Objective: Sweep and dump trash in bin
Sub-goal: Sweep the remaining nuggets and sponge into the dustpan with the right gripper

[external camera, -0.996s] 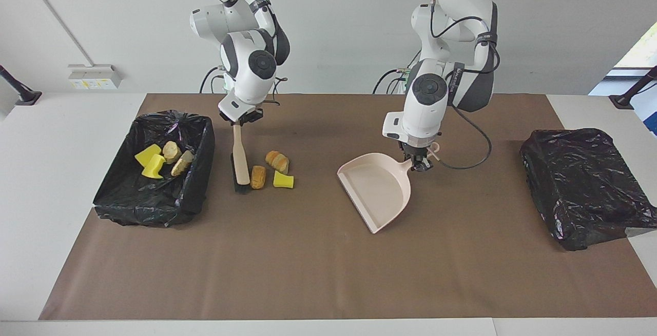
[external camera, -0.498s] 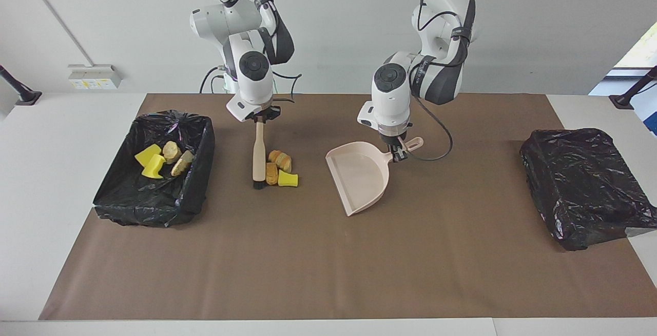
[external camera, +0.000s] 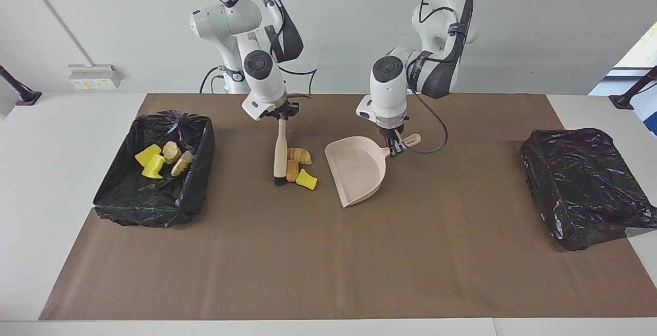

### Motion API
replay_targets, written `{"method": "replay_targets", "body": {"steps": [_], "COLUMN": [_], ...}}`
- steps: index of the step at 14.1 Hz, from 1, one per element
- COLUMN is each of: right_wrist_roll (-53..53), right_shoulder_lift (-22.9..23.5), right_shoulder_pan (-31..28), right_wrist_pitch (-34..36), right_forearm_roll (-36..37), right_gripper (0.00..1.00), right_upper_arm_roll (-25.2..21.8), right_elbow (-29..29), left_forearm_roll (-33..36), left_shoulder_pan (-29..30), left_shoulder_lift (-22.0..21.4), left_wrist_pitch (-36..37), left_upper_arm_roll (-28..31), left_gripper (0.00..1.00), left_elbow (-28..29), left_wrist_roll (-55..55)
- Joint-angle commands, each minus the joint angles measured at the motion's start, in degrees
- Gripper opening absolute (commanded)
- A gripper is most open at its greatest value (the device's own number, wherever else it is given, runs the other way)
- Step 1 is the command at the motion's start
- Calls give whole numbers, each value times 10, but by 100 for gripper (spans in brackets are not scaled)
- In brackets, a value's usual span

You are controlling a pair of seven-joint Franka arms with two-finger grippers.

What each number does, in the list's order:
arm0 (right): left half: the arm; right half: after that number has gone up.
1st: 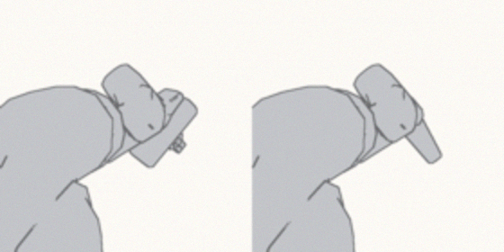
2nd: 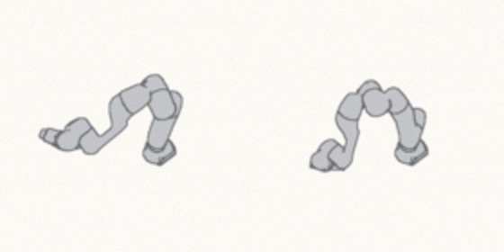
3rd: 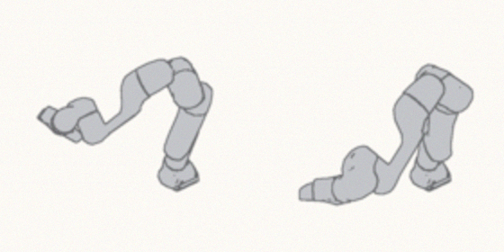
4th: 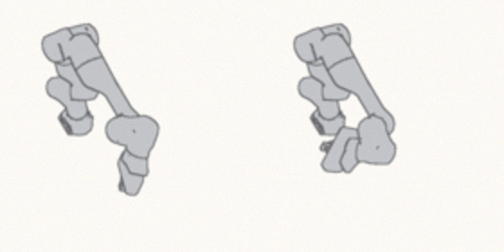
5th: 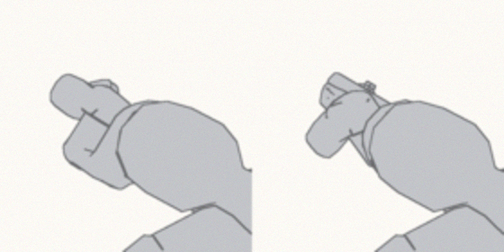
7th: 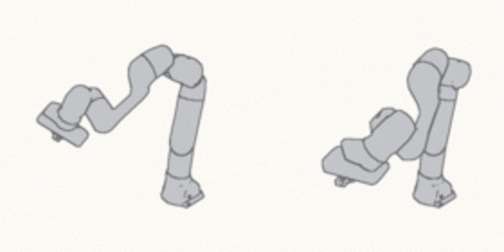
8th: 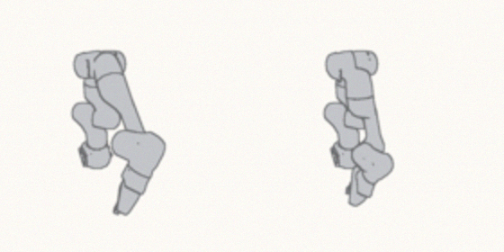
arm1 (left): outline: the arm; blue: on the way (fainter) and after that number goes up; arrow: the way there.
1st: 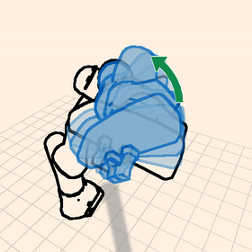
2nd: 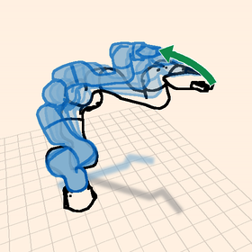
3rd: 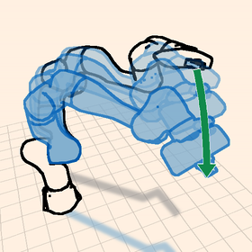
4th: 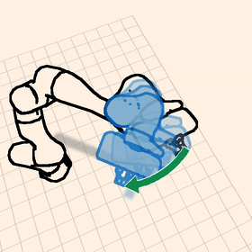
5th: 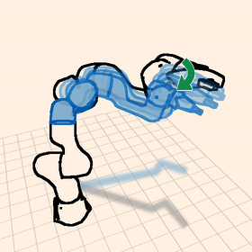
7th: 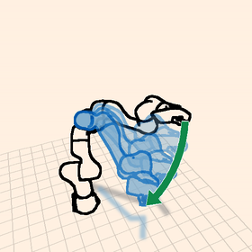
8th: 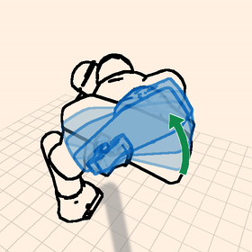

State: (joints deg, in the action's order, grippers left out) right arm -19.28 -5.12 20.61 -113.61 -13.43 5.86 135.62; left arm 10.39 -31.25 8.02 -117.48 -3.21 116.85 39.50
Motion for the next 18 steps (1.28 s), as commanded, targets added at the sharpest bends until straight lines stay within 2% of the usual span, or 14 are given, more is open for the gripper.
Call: {"method": "replay_targets", "body": {"steps": [1,5,8,10,12,14,16,18], "right_wrist_roll": [83,121,113,94,52,36,42,78], "right_shoulder_lift": [12,19,23,23,3,-15,-14,2], "right_shoulder_pan": [11,56,84,86,84,77,76,52], "right_wrist_pitch": [-16,-65,-70,-63,-35,22,27,28], "right_forearm_roll": [-46,-171,-249,-258,-255,-218,-73,14], "right_gripper": [0,0,0,0,0,0,0,0], "right_upper_arm_roll": [2,2,2,2,3,-3,-3,-3], "right_elbow": [-7,-8,-29,-48,-76,-90,-94,-99], "left_forearm_roll": [16,16,16,15,15,15,9,9], "left_shoulder_pan": [-10,-4,-2,-2,0,0,4,5], "left_shoulder_lift": [-23,-25,-26,-25,-23,-25,-25,-26], "left_wrist_pitch": [-14,-33,-41,-50,-56,-55,-57,-57], "left_upper_arm_roll": [7,7,6,7,7,7,6,7], "left_gripper": [0,0,0,0,0,0,0,0], "left_elbow": [36,41,44,44,45,47,50,54], "left_wrist_roll": [-1,1,3,2,2,-1,-6,-6]}}
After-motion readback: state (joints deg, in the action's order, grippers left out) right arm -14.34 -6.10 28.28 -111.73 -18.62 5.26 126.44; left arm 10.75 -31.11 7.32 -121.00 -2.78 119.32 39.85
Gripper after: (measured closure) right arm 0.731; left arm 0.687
